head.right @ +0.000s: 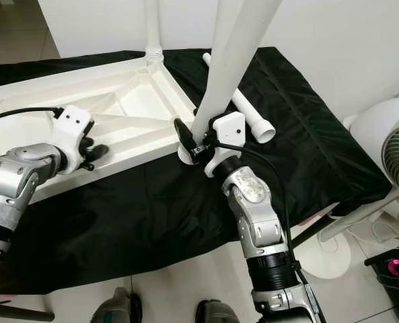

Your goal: Building children table

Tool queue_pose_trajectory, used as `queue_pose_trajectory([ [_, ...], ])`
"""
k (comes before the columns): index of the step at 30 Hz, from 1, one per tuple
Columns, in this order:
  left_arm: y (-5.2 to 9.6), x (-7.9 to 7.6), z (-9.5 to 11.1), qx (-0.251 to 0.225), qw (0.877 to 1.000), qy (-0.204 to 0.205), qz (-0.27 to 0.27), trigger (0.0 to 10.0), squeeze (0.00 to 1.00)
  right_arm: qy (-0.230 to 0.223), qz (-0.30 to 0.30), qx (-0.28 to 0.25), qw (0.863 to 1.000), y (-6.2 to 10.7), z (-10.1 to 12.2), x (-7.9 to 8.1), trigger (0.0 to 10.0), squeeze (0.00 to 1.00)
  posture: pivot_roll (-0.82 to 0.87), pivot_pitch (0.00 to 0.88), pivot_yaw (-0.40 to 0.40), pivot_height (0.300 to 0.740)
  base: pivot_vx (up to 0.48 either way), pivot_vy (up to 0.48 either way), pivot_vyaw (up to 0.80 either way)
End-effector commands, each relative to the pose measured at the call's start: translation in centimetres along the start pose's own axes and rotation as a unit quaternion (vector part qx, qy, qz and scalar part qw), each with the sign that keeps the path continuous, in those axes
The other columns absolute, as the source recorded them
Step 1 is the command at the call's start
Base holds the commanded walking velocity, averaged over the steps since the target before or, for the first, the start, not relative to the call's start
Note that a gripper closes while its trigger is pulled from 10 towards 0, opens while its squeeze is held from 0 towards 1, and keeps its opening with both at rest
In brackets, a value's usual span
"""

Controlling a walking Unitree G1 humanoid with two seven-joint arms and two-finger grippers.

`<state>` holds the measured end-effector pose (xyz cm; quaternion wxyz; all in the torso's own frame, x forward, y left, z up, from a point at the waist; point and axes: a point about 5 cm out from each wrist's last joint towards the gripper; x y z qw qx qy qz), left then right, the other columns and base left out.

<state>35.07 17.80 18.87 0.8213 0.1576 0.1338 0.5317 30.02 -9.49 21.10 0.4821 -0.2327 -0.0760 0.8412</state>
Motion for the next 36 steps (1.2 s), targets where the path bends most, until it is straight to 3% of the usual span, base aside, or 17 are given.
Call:
queue_pose_trajectory([
  [1, 0.1, -0.2, 0.7, -0.005, 1.0, 0.004, -0.015, 10.0, 1.0, 0.006, -0.004, -0.005, 1.0, 0.0, 0.2, -0.2, 10.0, 0.0, -0.04, 0.085, 0.004, 0.74, 0.0, 0.0, 0.0],
  [8, -0.2, -0.1, 0.8, 0.002, 1.0, 0.006, -0.004, 10.0, 1.0, 0.008, -0.003, -0.006, 1.0, -0.1, 0.2, -0.2, 10.0, 0.0, -0.04, 0.08, 0.008, 0.74, 0.0, 0.0, 0.0],
  [9, -0.5, 0.1, 0.6, 0.011, 1.0, 0.007, 0.009, 10.0, 0.0, 0.01, -0.003, -0.007, 1.0, -0.2, 0.3, -0.1, 10.0, 0.0, -0.04, 0.077, 0.009, 0.74, 0.0, 0.0, 0.0],
  [21, -2.0, 2.1, -1.0, 0.064, 0.991, 0.036, 0.115, 10.0, 0.0, 0.014, -0.004, -0.012, 1.0, -0.4, 0.4, 0.0, 10.0, 0.0, -0.04, 0.067, 0.018, 0.74, 0.0, 0.0, 0.0],
  [30, -2.2, 3.1, -1.4, 0.074, 0.985, 0.046, 0.151, 10.0, 0.0, 0.016, -0.006, -0.012, 1.0, -0.4, 0.3, 0.0, 10.0, 0.0, -0.04, 0.067, 0.025, 0.74, 0.0, 0.0, 0.0],
  [31, -2.3, 3.1, -1.4, 0.076, 0.984, 0.045, 0.152, 9.3, 0.0, 0.017, -0.007, -0.012, 1.0, -0.4, 0.3, 0.0, 10.0, 0.0, -0.04, 0.067, 0.026, 0.74, 0.0, 0.0, 0.0],
  [32, -2.3, 3.2, -1.5, 0.077, 0.984, 0.044, 0.154, 7.5, 0.0, 0.017, -0.007, -0.012, 1.0, -0.4, 0.3, 0.0, 10.0, 0.0, -0.04, 0.069, 0.028, 0.74, 0.0, 0.0, 0.0],
  [34, -2.3, 3.2, -1.5, 0.078, 0.984, 0.044, 0.154, 7.5, 0.0, 0.018, -0.007, -0.011, 1.0, -0.4, 0.3, 0.0, 10.0, 0.0, -0.04, 0.069, 0.028, 0.74, 0.0, 0.0, 0.0],
  [35, -2.3, 3.2, -1.5, 0.078, 0.984, 0.044, 0.156, 3.2, 0.0, 0.018, -0.007, -0.011, 1.0, -0.4, 0.3, 0.0, 10.0, 0.0, -0.05, 0.068, 0.03, 0.74, 0.0, 0.0, 0.0],
  [36, -2.3, 3.2, -1.5, 0.078, 0.984, 0.044, 0.156, 3.2, 0.0, 0.018, -0.007, -0.011, 1.0, -0.4, 0.3, 0.0, 10.0, 0.0, -0.05, 0.068, 0.03, 0.74, 0.0, 0.0, 0.0],
])
Point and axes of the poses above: a point about 5 cm out from each wrist's last joint towards the gripper, its own y axis pointing back from the gripper into the wrist, its own z axis along the axis of the wrist's last joint, x = y × z, and after that the axes turned 14 degrees about y, right-handed
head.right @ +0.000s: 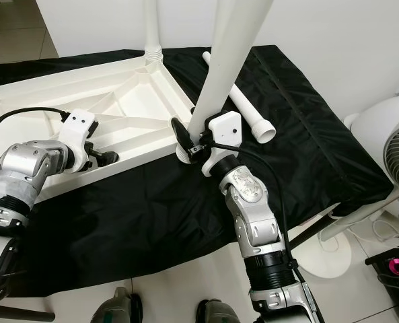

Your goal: Building children table

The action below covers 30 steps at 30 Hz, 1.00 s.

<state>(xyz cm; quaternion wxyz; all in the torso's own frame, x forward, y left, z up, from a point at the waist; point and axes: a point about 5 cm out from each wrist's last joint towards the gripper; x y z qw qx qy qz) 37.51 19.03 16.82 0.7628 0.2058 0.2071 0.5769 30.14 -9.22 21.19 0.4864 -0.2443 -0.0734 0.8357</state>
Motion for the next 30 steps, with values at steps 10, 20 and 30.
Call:
queue_pose_trajectory([
  [10, -0.4, 1.0, -0.8, -0.004, 0.996, 0.002, 0.092, 0.0, 0.0, 0.005, -0.005, -0.008, 1.0, 0.1, 0.3, -0.1, 10.0, 0.0, -0.05, 0.074, 0.03, 0.74, 0.0, 0.0, 0.0],
  [20, -0.3, 1.5, -1.6, -0.001, 0.994, 0.016, 0.108, 0.0, 0.0, 0.004, -0.002, -0.008, 1.0, 0.1, 0.2, 0.0, 10.0, 0.0, -0.04, 0.082, 0.022, 0.74, 0.0, 0.0, 0.0],
  [30, 0.0, 0.7, -1.8, -0.022, 0.991, 0.03, 0.125, 0.0, 0.0, 0.003, 0.001, -0.006, 1.0, 0.2, 0.3, 0.1, 10.0, 0.0, -0.04, 0.09, 0.018, 0.74, 0.0, 0.0, 0.0],
])
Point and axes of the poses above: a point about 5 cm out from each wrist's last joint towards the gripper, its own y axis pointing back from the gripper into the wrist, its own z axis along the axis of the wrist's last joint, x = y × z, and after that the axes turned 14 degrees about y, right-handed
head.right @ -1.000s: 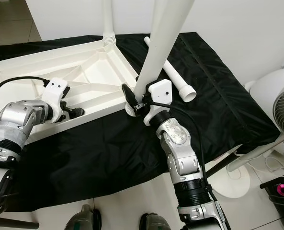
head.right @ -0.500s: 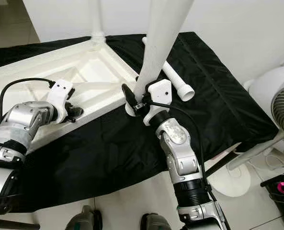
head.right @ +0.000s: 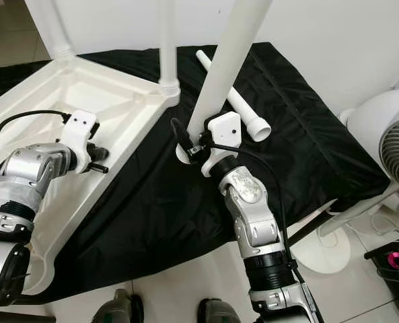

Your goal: Building children table

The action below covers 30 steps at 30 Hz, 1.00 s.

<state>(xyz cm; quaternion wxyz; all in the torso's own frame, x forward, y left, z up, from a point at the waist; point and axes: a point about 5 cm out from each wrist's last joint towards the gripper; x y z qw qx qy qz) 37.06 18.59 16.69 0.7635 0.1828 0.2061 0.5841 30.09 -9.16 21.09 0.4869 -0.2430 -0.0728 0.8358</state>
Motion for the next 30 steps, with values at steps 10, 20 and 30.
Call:
queue_pose_trajectory([
  [10, 0.0, -2.4, -1.4, -0.018, 0.998, 0.0, 0.058, 1.6, 0.0, 0.002, 0.005, -0.008, 1.0, 0.1, 0.3, 0.2, 10.0, 0.0, -0.04, 0.092, 0.013, 0.74, 0.0, 0.0, 0.0],
  [20, 0.7, -5.5, 0.1, -0.078, 0.996, -0.036, -0.036, 10.0, 1.0, 0.004, 0.005, -0.007, 1.0, 0.1, 0.3, 0.2, 10.0, 0.0, -0.04, 0.095, 0.02, 0.74, 0.0, 0.0, 0.0],
  [30, 3.5, -4.6, 3.7, -0.178, 0.978, -0.003, -0.105, 10.0, 0.0, 0.002, 0.002, -0.007, 1.0, 0.2, 0.2, 0.3, 10.0, 0.0, -0.03, 0.094, 0.023, 0.74, 0.0, 0.0, 0.0],
])
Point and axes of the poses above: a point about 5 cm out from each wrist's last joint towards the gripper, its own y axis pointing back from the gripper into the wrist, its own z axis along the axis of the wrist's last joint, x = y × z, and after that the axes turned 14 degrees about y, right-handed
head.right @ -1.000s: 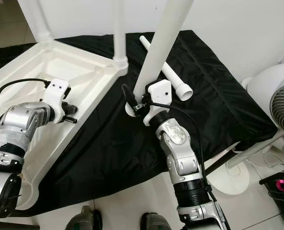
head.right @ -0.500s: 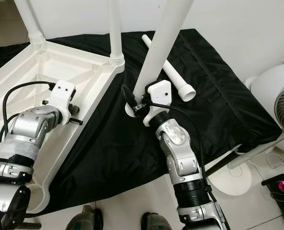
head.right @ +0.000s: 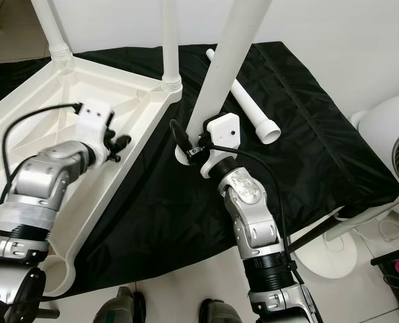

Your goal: Building children table

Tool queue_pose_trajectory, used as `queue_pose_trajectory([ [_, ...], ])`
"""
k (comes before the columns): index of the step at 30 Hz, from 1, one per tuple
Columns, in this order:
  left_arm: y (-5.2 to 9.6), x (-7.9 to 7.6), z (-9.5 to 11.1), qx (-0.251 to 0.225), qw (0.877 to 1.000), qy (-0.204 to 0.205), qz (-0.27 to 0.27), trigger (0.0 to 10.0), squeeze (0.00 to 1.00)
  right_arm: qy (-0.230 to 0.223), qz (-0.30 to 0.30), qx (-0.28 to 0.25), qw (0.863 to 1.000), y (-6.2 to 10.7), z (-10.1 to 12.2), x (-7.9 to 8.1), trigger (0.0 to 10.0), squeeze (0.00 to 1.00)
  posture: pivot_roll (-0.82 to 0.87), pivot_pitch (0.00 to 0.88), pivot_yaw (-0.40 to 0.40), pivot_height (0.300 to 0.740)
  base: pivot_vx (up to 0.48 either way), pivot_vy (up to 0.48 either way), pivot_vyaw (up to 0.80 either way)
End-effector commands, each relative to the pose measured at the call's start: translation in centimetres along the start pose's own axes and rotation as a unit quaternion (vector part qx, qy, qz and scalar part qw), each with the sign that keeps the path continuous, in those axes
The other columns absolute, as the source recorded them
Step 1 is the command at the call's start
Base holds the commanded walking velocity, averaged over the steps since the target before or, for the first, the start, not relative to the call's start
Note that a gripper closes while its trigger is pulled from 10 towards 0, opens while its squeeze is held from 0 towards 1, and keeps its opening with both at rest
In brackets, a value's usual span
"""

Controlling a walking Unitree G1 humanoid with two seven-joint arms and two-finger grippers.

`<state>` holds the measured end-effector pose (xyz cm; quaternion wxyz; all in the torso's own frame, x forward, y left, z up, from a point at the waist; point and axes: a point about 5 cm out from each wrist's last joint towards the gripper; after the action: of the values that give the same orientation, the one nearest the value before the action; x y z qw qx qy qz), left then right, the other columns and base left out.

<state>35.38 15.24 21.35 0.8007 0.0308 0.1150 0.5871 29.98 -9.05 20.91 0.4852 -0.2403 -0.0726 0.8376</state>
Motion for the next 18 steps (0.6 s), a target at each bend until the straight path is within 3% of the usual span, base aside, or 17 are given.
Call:
queue_pose_trajectory([
  [1, 0.5, -0.3, 1.1, -0.013, 0.997, -0.005, -0.075, 10.0, 0.0, 0.005, 0.0, -0.008, 1.0, 0.1, 0.3, 0.1, 10.0, 0.0, -0.03, 0.094, 0.023, 0.74, 0.0, 0.0, 0.0],
  [8, 1.6, 1.9, 1.8, -0.028, 0.998, -0.042, -0.043, 10.0, 0.0, 0.002, -0.006, -0.006, 1.0, 0.1, 0.2, -0.1, 10.0, 0.0, -0.03, 0.094, 0.021, 0.74, 0.0, 0.0, 0.0],
  [10, 2.6, 4.1, 2.1, -0.036, 0.997, -0.063, -0.012, 10.0, 0.0, 0.001, -0.024, 0.003, 1.0, 0.2, -0.1, -0.6, 10.0, 0.0, -0.03, 0.095, 0.018, 0.74, 0.0, 0.0, 0.0],
  [14, 3.2, 5.3, 2.1, -0.04, 0.996, -0.082, 0.01, 10.0, 0.0, 0.005, -0.041, 0.014, 0.999, 0.4, -0.4, -1.1, 10.0, 0.0, -0.03, 0.094, 0.018, 0.74, 0.0, 0.0, 0.0],
  [18, 4.1, 7.2, 1.8, -0.041, 0.988, -0.138, 0.06, 10.0, 0.0, 0.029, -0.076, 0.052, 0.995, 0.7, -1.4, -2.5, 10.0, 0.0, -0.02, 0.095, 0.015, 0.74, 0.0, 0.0, 0.0],
])
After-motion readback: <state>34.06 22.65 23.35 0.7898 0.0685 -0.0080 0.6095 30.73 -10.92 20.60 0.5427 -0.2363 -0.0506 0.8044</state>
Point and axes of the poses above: a point about 5 cm out from each wrist's last joint towards the gripper, its own y axis pointing back from the gripper into the wrist, its own z axis along the axis of the wrist's last joint, x = y × z, and after that the axes turned 14 degrees about y, right-handed
